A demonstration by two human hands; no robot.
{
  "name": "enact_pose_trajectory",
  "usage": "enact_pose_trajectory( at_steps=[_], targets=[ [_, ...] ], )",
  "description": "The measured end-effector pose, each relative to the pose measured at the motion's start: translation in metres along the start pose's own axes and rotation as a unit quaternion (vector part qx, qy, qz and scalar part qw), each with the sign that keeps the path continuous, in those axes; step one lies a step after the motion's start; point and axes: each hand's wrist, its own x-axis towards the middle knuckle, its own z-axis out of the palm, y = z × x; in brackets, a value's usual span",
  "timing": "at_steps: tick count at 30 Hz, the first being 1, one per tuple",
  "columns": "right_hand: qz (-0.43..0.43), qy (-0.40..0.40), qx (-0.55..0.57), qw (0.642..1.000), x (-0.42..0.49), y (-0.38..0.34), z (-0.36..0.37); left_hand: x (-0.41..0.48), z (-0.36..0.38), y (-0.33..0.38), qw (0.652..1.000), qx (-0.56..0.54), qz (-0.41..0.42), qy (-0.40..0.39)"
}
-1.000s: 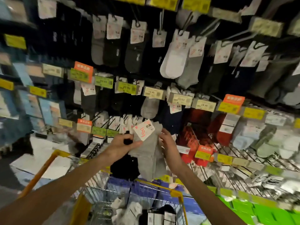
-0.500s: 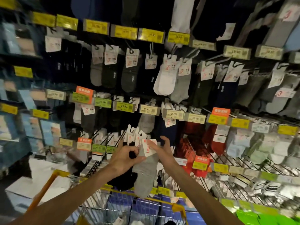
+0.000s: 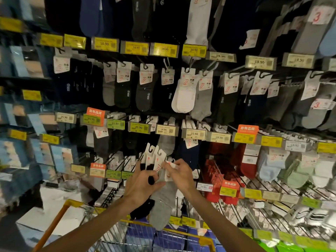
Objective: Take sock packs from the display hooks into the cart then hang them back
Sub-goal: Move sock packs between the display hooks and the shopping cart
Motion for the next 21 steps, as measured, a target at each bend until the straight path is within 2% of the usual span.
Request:
enact_pose_trajectory(
  at_steps=[3, 11, 15, 21],
  targets=[
    [0.022, 0.002, 0.075, 0.997, 0.003, -0.003, -0.009, 0.002, 0.005, 0.003, 0.999, 0.022, -0.002, 0.030],
    [0.019, -0.002, 0.122, 0.992, 0.013, 0.009, 0.002, -0.001, 0.019, 0.006, 0.997, -0.007, -0.021, 0.079],
    [0.018, -0.064, 0.165, 0.984, 0.020, 0.020, 0.005, 0.003, 0.028, -0.016, 0.995, -0.065, -0.042, 0.058],
    [0.114, -0.094, 0.259, 0.955, 0.043, 0.028, 0.005, 0.026, 0.039, -0.051, 0.988, -0.146, -0.054, 0.015]
  ],
)
